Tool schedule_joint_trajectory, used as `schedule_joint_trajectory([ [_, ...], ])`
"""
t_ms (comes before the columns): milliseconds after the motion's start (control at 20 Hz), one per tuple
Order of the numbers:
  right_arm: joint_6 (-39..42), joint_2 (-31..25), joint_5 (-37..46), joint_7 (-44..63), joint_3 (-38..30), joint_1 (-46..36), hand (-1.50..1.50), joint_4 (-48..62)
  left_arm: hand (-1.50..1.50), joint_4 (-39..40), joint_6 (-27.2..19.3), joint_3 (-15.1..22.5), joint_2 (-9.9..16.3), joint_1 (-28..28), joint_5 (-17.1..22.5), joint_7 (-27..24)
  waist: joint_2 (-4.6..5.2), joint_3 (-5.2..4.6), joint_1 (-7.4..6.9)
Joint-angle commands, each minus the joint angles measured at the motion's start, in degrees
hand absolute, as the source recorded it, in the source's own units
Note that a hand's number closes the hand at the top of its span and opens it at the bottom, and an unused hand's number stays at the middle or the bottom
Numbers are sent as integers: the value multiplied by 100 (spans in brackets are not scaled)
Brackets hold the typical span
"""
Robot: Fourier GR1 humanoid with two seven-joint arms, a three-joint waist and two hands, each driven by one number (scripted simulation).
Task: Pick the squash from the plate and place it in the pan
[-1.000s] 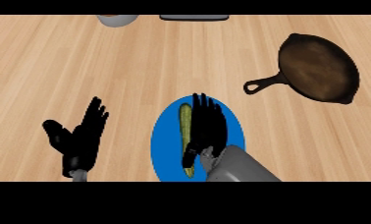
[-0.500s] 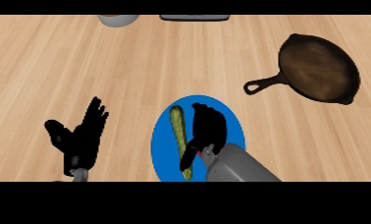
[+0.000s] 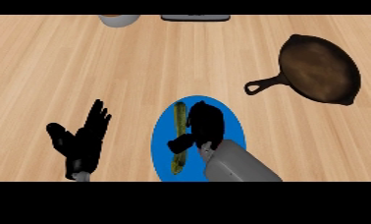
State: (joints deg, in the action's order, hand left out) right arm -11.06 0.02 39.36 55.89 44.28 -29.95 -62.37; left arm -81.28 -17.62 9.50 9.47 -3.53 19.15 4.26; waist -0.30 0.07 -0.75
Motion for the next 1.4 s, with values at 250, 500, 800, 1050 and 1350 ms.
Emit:
schedule_joint_trajectory([
  [250, -514, -1058, -386, 1375, -2699, -1473, 150, 1583, 0, -117, 12, 48, -17, 86, -56, -63, 271, -6, -181],
  [500, -584, -1526, -235, 1626, -3317, -2295, 150, 2702, 0, -134, 111, 186, -24, 273, -99, 24, 361, -7, -564],
  [800, -869, -1876, 1020, 2127, -2857, -3214, 150, 3732, 0, -98, 215, 208, 37, 544, -97, 170, 332, -34, -771],
  [1050, -1001, -2277, 1827, 2598, -2655, -3928, 150, 4241, 0, -42, 169, 430, -115, 545, -221, 171, 318, -41, -791],
  [1350, -1315, -2256, 2238, 2924, -2807, -4388, 150, 4794, 0, 6, 136, 292, -75, 581, -185, 167, 288, -26, -749],
])
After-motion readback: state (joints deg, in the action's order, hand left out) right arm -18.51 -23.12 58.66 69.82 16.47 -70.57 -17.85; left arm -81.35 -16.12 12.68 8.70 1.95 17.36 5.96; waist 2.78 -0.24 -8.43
